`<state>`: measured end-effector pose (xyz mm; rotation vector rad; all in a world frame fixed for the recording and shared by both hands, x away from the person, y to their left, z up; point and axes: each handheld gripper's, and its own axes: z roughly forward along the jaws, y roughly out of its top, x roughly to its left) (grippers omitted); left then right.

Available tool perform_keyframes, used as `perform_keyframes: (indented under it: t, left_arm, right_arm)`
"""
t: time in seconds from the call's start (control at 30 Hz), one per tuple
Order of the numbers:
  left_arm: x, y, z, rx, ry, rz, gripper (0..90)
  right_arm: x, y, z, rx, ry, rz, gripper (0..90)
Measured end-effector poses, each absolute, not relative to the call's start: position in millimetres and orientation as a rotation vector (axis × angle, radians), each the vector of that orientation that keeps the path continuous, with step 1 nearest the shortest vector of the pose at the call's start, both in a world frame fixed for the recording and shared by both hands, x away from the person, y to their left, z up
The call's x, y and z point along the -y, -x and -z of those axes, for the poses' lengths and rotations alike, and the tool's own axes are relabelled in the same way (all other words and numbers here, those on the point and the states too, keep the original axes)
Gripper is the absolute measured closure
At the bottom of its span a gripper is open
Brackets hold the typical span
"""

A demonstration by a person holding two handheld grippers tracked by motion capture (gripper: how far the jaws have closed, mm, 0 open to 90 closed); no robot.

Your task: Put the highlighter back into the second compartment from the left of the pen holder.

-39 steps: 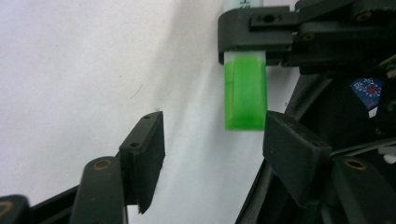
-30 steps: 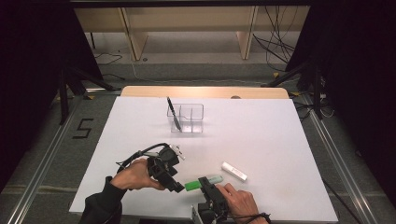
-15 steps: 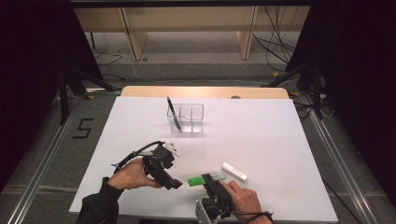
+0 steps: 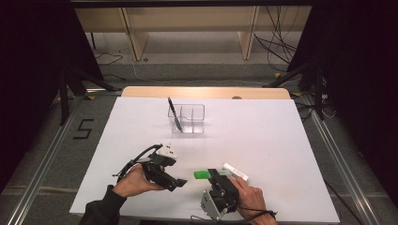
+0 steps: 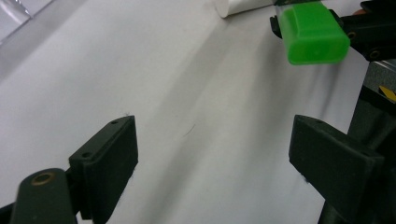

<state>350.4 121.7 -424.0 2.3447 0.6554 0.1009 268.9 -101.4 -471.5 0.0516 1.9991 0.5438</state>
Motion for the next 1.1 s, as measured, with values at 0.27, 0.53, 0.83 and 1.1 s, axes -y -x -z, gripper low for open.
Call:
perform_keyframes:
  t: [0.27, 0.53, 0.83, 1.1]
  left_arm:
    - [-129.3, -343.3, 432.8, -0.644, -2.25, -0.151, 15.3]
    - [-145.0, -338.4, 441.9, -0.701, -2.105, -0.199, 15.3]
    - [-155.3, -336.4, 444.5, -0.703, -1.996, -0.251, 15.3]
    - [-161.9, -335.5, 448.7, -0.714, -1.985, -0.285, 15.3]
  right_arm:
    - [110.2, -279.0, 459.7, -2.023, -0.179, -0.647, 77.2]
    - [121.3, -295.4, 442.6, -2.083, -0.357, -0.836, 77.1]
    - [122.5, -315.9, 428.4, -2.183, -0.538, -1.078, 77.1]
    - [125.1, -338.7, 424.0, -2.229, -0.757, -1.272, 77.1]
